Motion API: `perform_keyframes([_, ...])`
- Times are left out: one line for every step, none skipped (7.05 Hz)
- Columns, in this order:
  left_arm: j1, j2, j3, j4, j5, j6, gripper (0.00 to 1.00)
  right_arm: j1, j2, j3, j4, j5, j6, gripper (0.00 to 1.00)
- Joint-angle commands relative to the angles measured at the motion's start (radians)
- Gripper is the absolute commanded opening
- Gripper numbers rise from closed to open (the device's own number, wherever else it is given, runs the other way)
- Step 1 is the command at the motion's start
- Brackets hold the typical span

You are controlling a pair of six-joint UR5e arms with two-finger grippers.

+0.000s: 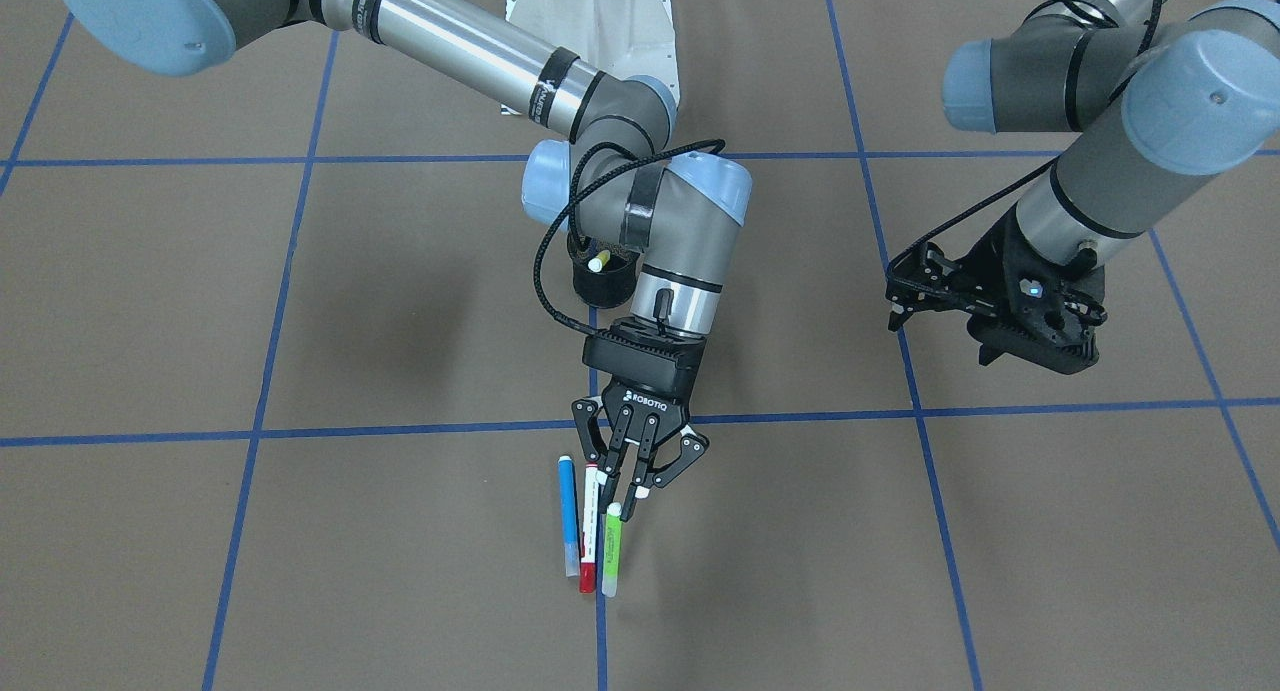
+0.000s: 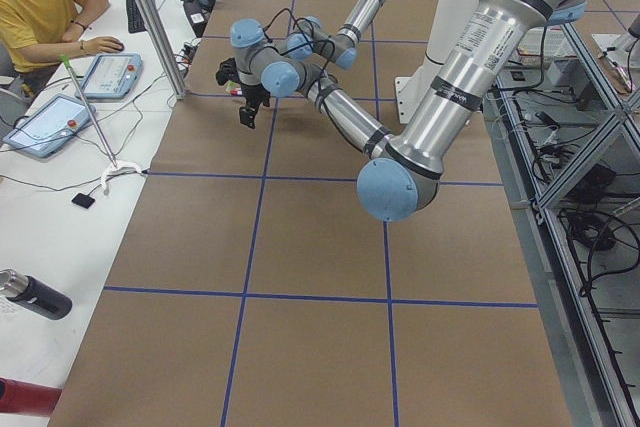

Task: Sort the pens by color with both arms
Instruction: 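Lay the green highlighter beside the red-capped marker with the right gripper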

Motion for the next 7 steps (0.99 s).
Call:
perform_keyframes([-0.001,0.001,-0.004,0.001,-0.005,0.0,0.99,-0.024,0.006,-0.046,0.02,-0.005,-0.002,0.22])
perform_keyframes([-0.001,0.001,-0.004,0.001,-0.005,0.0,0.99,-0.036,0.011,-0.047,0.02,-0.005,-0.002,0.22])
perform_keyframes([-0.001,0.001,-0.004,0.001,-0.005,0.0,0.99,-0.04,0.021,-0.049,0.02,-0.005,-0.002,0.22])
perform_keyframes([-0.001,0.001,-0.004,0.001,-0.005,0.0,0.99,-0.041,0.022,-0.052,0.02,-0.005,-0.003,0.23])
perform_keyframes([-0.001,0.001,-0.002,0.001,-0.005,0.0,0.99,-0.041,0.022,-0.052,0.02,-0.005,-0.005,0.29])
perform_keyframes([-0.001,0.001,-0.004,0.001,-0.005,0.0,0.99,-0.041,0.022,-0.052,0.02,-0.005,-0.02,0.52])
perform_keyframes([0.001,0.001,-0.004,0.001,-0.005,0.0,0.99,-0.041,0.023,-0.05,0.02,-0.003,-0.023,0.83])
